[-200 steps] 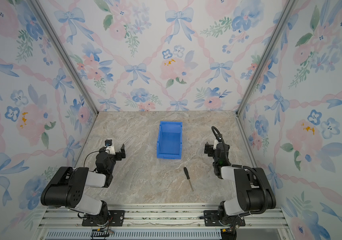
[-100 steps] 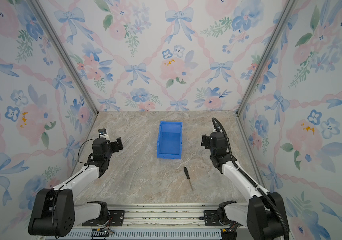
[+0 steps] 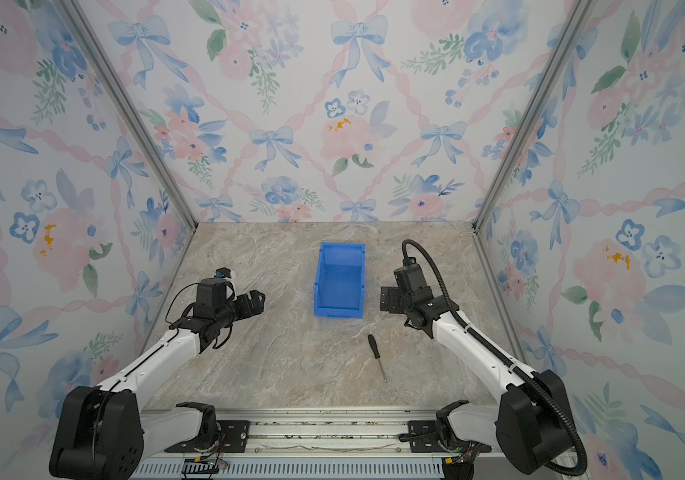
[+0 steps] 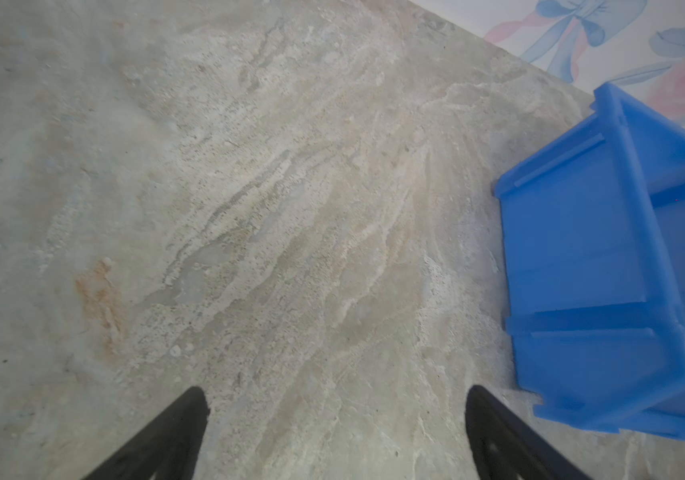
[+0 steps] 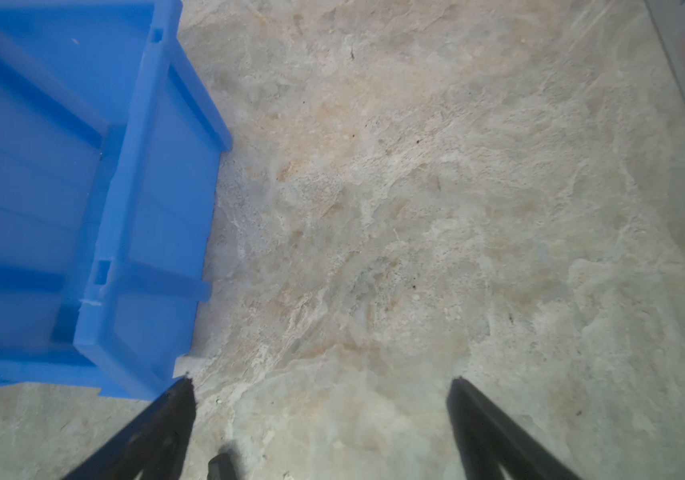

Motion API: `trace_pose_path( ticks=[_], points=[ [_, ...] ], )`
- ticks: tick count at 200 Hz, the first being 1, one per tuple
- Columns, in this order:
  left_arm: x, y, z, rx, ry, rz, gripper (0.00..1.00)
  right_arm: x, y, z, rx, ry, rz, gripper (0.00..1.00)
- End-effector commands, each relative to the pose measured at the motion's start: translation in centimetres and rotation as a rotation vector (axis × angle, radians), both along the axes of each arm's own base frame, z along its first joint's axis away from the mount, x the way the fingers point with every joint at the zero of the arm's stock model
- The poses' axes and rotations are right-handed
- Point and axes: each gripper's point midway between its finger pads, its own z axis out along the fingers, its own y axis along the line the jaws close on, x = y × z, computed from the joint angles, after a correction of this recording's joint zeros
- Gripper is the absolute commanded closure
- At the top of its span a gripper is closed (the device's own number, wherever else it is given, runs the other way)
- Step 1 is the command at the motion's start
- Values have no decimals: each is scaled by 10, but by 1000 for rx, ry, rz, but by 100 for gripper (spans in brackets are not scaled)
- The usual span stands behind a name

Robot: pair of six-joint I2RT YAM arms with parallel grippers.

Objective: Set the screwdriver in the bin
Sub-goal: 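Reach the right gripper down to the black-handled screwdriver while the left arm lifts slightly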

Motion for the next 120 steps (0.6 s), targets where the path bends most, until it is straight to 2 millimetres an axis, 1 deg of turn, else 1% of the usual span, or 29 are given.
trace_pose_path(
  ticks=[1,17,28,57,87,110,120],
  points=[
    [-10,-22,7,-42,29,-59,3,-27,12,-26,32,109,51,3],
    [-14,-30,8,-43,29,-84,3,-41,18,-37,28,148,80,3],
    [-17,-32,7,-53,32,-81,2,-50,24,-46,32,176,105,3],
    [-24,-38,5,-65,36,-91,2,-65,34,-67,32,238,130,0],
    [-31,-50,8,-71,27,-144,2,-72,41,-79,58,251,139,5],
    [-35,-57,12,-89,17,-175,2,-78,48,-89,28,275,174,10],
    [-37,-58,11,-91,21,-177,2,-81,51,-94,16,291,184,11]
  ],
)
